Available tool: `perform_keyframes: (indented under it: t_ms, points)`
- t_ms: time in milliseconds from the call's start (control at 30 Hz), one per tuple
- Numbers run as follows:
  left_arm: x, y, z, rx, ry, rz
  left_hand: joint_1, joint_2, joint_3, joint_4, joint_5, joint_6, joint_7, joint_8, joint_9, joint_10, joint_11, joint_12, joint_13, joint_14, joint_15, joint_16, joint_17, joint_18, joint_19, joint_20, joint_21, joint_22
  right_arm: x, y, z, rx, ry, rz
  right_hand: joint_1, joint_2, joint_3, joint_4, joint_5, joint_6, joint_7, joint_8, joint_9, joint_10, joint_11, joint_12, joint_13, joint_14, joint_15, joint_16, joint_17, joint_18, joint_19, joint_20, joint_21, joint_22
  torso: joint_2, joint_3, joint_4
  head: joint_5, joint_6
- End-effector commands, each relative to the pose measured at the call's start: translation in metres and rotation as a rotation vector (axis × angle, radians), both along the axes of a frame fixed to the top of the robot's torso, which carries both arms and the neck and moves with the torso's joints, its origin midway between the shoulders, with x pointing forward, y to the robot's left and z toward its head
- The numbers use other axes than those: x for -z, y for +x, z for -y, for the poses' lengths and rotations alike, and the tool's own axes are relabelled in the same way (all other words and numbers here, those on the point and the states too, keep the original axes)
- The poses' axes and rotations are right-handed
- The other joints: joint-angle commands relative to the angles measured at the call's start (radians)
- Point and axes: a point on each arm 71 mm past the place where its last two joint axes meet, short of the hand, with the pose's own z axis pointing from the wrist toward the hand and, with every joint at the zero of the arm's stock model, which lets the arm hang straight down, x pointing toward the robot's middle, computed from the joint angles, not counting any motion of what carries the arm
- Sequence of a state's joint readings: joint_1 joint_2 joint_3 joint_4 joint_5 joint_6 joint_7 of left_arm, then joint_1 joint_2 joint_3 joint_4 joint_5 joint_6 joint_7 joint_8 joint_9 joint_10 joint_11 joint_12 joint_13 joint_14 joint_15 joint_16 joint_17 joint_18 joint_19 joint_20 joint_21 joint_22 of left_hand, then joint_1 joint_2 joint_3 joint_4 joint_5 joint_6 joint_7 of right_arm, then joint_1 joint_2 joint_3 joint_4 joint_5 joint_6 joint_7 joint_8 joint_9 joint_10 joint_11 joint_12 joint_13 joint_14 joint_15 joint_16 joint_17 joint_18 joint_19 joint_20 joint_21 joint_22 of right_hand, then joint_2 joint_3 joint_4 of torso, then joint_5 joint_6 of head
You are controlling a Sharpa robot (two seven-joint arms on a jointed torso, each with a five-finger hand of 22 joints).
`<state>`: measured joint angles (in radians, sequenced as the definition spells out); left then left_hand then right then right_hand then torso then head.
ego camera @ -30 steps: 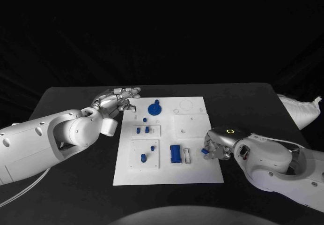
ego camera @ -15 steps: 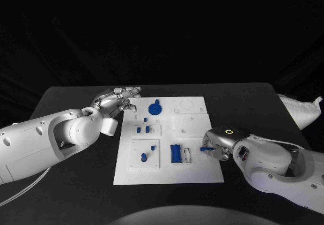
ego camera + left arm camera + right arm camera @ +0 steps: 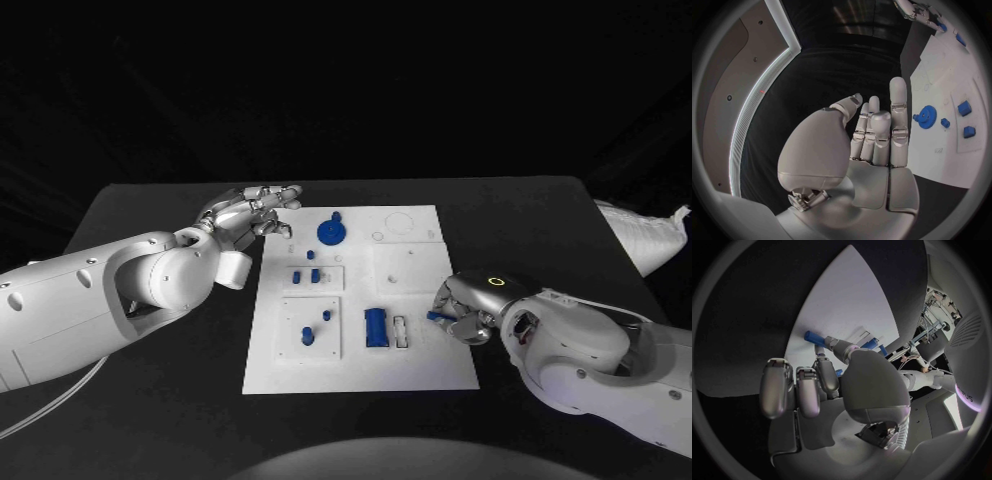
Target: Assemble the parts on the task board
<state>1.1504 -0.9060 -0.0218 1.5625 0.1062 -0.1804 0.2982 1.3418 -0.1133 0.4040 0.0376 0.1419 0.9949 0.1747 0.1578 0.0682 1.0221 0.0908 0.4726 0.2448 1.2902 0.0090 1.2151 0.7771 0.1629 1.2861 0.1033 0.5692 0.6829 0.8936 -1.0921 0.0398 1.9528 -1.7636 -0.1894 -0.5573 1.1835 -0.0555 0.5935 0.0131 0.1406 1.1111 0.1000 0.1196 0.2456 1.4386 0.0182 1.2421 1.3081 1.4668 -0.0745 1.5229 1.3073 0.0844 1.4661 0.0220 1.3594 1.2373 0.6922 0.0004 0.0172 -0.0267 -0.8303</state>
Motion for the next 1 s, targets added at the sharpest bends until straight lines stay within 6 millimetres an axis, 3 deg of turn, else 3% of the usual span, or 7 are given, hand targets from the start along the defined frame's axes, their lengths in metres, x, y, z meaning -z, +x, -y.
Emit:
perform_keyframes:
  t_ms: [33,433,1000]
  points:
    - [-0.001,-0.001,0.002,0.02,-0.007,0.009,-0.006,-0.001,0.003,0.0,0.001,-0.009,0.0,0.005,-0.001,-0.008,0.002,0.005,0.0,-0.008,0.001,-0.003,-0.001,0.018,-0.001,0.003,-0.005,-0.001,0.007,-0.005,0.001,0.046,0.067,-0.049,-0.007,-0.013,-0.006,0.009,-0.007,0.043,-0.027,0.009,0.022,0.035,-0.027,0.008,0.079,0.091,-0.003,0.006,0.201,-0.017,0.005,0.004,0.006,0.003,-0.001,-0.0007,0.0006,-0.003,-0.001]
    - [-0.001,-0.001,0.002,0.02,-0.007,0.009,-0.006,-0.001,0.003,0.0,0.001,-0.009,0.0,0.005,-0.001,-0.008,0.002,0.005,0.0,-0.008,0.001,-0.003,-0.001,0.018,-0.001,0.003,-0.005,-0.001,0.001,-0.007,-0.003,0.123,0.254,-0.083,-0.048,-0.029,-0.061,0.025,-0.026,0.057,-0.035,0.014,0.031,0.047,-0.033,0.033,0.095,0.093,-0.008,0.012,0.21,-0.019,0.01,-0.001,0.014,0.014,0.0,-0.0015,0.001,0.001,-0.007]
    - [-0.002,-0.002,0.003,0.023,-0.008,0.008,-0.006,-0.001,0.003,0.0,0.001,-0.009,0.0,0.005,-0.001,-0.008,0.002,0.005,0.0,-0.008,0.001,-0.003,-0.001,0.018,-0.001,0.003,-0.005,-0.001,0.008,-0.008,-0.014,0.219,0.372,-0.208,-0.077,-0.032,-0.156,0.05,0.026,0.071,-0.044,0.02,0.044,0.051,-0.04,0.038,0.102,0.095,-0.014,0.019,0.221,-0.02,0.015,-0.008,0.02,0.023,0.0,-0.0013,0.0013,0.002,-0.01]
